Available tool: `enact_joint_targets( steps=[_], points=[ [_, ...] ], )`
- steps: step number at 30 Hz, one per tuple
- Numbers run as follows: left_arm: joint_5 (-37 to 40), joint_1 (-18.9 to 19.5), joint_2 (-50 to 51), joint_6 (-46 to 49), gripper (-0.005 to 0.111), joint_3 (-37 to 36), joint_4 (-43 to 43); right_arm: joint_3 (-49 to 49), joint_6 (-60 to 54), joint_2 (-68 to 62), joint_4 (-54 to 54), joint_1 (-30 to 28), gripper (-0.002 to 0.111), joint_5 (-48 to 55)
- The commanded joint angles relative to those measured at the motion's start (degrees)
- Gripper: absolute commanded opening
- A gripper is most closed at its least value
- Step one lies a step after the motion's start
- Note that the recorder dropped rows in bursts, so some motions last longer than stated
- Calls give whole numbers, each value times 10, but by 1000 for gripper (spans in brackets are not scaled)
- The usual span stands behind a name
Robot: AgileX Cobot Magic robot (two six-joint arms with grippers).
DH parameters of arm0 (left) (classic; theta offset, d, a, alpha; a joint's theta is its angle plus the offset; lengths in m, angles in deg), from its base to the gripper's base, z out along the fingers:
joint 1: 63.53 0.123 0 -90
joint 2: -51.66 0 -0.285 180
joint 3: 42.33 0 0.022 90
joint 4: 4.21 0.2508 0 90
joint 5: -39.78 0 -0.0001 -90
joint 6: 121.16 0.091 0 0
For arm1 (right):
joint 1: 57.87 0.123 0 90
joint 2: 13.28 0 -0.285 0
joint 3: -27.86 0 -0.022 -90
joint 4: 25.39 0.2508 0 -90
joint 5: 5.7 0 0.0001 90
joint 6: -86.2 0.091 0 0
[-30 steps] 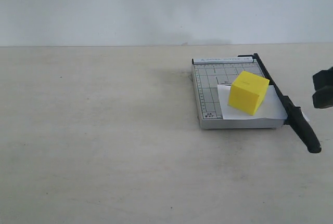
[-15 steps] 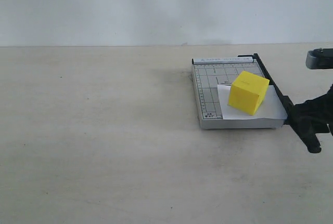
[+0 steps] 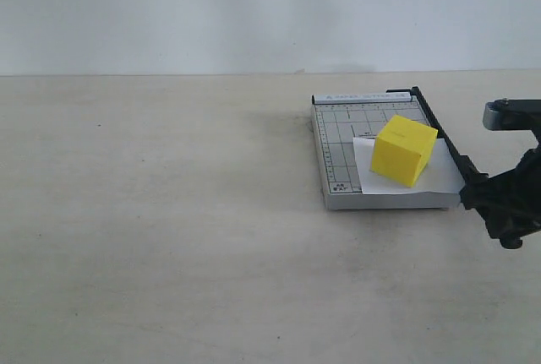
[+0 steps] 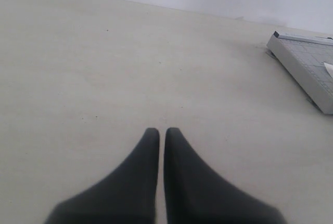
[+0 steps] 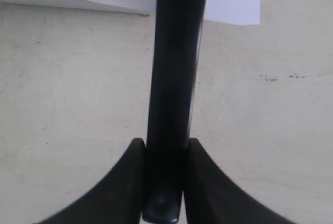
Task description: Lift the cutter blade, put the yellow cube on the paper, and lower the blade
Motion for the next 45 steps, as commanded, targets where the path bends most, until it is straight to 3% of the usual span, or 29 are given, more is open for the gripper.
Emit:
enact_joint_targets(
  steps=[1,21,24,28,30,40,45],
  points=[
    [1,0,-2,2,4,0,-4,4,-13,-2,5,0,0,-4],
    [1,0,-2,3,4,0,-4,4,-13,-2,5,0,1,-5],
    [1,0,-2,3,4,0,-4,4,-24,-2,5,0,18,-10],
    [1,0,-2,3,4,0,-4,4,-32,-2,11,0,62,-20],
    [1,0,-2,3,4,0,-4,4,-36,-2,14,0,71,-25],
    [1,0,-2,4,4,0,-4,4,-56,73,32,0,68,-120],
    [1,0,-2,4,4,0,-4,3,-67,194,38,0,49,-139]
  ],
)
